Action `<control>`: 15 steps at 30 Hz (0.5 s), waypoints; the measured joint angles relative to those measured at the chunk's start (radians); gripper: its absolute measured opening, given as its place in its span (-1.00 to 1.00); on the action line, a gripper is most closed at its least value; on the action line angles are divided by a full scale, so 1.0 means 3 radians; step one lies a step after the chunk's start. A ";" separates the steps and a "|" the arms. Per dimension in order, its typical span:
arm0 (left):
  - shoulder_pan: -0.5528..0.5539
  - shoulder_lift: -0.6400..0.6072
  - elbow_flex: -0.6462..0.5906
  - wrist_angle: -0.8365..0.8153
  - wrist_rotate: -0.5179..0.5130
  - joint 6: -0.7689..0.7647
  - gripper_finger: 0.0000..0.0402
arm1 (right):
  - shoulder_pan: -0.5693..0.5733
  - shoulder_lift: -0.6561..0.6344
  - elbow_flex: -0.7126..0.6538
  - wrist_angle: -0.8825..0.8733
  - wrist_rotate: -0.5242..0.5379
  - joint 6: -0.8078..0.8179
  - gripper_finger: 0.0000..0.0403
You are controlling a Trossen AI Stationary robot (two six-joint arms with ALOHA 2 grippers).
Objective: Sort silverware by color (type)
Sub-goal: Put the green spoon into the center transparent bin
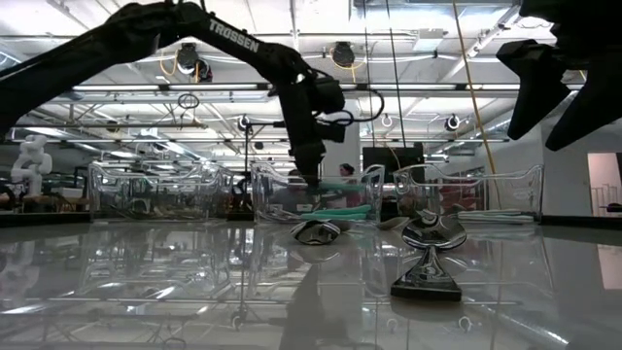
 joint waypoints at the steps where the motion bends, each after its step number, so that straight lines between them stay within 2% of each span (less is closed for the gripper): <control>1: 0.0012 0.0019 0.0000 -0.0011 -0.0001 -0.0019 -0.76 | 0.0000 0.0000 0.0000 -0.0001 -0.0001 -0.0002 0.00; 15: -0.0015 0.0163 -0.0003 0.0005 -0.0004 -0.0076 -0.76 | 0.0001 0.0000 0.0000 -0.0002 -0.0004 -0.0050 0.00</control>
